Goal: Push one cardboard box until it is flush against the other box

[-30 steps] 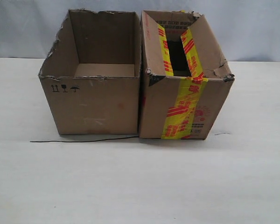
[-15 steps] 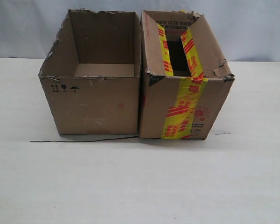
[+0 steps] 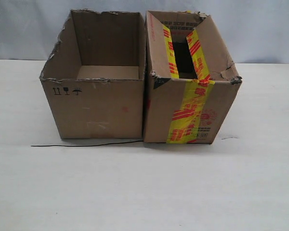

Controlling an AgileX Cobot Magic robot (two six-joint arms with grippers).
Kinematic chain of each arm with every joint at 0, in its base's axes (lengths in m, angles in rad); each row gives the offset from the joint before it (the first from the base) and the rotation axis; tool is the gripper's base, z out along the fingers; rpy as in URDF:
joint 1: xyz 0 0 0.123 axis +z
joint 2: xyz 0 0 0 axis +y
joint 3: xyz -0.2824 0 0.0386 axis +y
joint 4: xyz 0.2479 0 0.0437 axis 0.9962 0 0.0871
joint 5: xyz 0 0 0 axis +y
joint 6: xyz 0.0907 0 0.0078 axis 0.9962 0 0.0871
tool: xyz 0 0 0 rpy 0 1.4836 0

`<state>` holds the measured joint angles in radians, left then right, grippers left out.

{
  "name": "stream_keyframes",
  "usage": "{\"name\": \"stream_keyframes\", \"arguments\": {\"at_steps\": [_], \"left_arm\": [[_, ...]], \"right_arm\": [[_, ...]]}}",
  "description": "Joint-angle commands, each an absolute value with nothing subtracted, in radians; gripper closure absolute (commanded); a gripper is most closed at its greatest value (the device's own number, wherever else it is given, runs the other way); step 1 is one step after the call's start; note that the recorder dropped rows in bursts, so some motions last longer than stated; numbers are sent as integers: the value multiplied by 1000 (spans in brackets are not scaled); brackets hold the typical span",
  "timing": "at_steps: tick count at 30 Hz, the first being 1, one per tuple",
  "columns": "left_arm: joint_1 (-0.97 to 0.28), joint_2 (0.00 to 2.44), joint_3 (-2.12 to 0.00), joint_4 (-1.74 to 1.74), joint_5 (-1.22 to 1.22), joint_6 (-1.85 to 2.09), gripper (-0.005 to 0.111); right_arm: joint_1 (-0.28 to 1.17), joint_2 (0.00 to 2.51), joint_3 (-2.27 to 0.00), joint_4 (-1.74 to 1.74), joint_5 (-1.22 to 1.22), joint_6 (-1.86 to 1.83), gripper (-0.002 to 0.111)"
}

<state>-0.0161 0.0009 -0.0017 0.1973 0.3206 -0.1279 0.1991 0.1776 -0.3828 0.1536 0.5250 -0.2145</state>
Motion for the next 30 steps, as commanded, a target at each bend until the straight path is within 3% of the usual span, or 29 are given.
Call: {"name": "stream_keyframes", "arguments": {"at_steps": [1,18,30], "left_arm": [[-24,0,0,190,309,-132,107],[-24,0,0,190,309,-132,107],[-24,0,0,190,309,-132,107]], "right_arm": [[203,171,-239,142,299,-238,108],[203,171,-180,142,299,-238,108],[124,0,-43,146,297,-238,108]]}}
